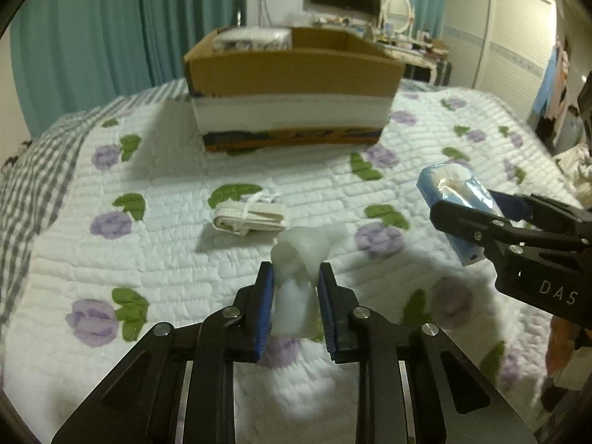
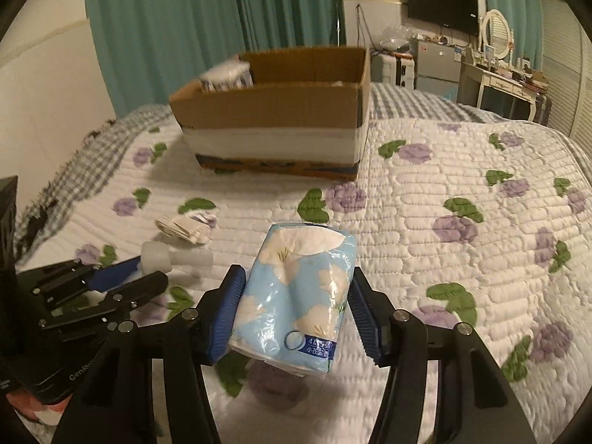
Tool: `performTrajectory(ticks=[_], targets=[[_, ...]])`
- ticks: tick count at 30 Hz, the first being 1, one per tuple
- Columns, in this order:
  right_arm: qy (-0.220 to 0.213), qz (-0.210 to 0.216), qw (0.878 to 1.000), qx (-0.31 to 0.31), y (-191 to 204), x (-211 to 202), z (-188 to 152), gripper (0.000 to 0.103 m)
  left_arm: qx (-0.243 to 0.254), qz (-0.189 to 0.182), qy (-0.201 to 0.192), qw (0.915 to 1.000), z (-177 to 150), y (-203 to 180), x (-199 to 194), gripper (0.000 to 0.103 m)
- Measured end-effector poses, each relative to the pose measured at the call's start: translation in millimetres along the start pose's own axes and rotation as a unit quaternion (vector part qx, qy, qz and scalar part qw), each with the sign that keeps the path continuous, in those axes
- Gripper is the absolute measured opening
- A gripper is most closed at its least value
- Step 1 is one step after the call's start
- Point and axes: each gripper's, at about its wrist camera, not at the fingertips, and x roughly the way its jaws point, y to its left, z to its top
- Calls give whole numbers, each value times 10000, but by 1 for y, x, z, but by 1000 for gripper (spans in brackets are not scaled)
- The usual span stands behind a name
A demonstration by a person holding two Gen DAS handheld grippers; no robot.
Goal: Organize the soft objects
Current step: 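Grasp the blue tissue pack with the right gripper while the left grasps the white plastic piece, then carry both items into the cardboard box and open both grippers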
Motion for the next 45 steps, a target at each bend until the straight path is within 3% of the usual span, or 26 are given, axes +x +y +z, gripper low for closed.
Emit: performTrajectory(ticks=[9, 15, 20, 25, 30, 33, 36, 38, 39, 40, 41, 42, 45], targets=[[-527, 147, 9985, -15, 4, -62, 12, 56, 223, 26, -653, 9976, 27, -19, -63, 23], [-1094, 143, 9938, -165, 0, -98, 63, 56, 366, 79, -1120, 9930, 75, -31, -94, 23], [-1357, 134, 9902, -296, -5, -102, 115, 56, 587, 180, -1474, 9872, 126, -34, -96, 23], [-1415, -2, 9890, -423, -14, -66, 165, 56, 575, 147, -1754, 9827, 177, -19, -67, 29], [-1368, 29, 9896, -437, -24, -12, 194, 56, 615, 398, -1736, 9821, 214, 4, -6, 29], [-1252, 85, 9914, -366, -32, 25, 207, 56, 710, 670, -1547, 9831, 229, 16, 34, 40], [-1147, 207, 9926, -331, -38, 58, 215, 57, 757, 815, -1511, 9822, 240, 25, 64, 66], [-1159, 187, 9922, -409, -39, 71, 217, 60, 730, 855, -1516, 9820, 244, 28, 76, 68], [-1203, 133, 9917, -423, -39, 77, 218, 62, 694, 897, -1527, 9817, 246, 31, 80, 68], [-1263, 70, 9913, -377, -40, 83, 219, 73, 656, 949, -1511, 9818, 246, 33, 82, 69], [-1279, 68, 9912, -319, -43, 85, 217, 91, 591, 976, -1489, 9822, 247, 35, 85, 69], [-1284, 97, 9914, -220, -47, 88, 218, 97, 515, 937, -1432, 9839, 248, 39, 87, 69], [-1278, 88, 9917, -61, -55, 87, 217, 97, 350, 901, -1325, 9865, 247, 45, 87, 69]])
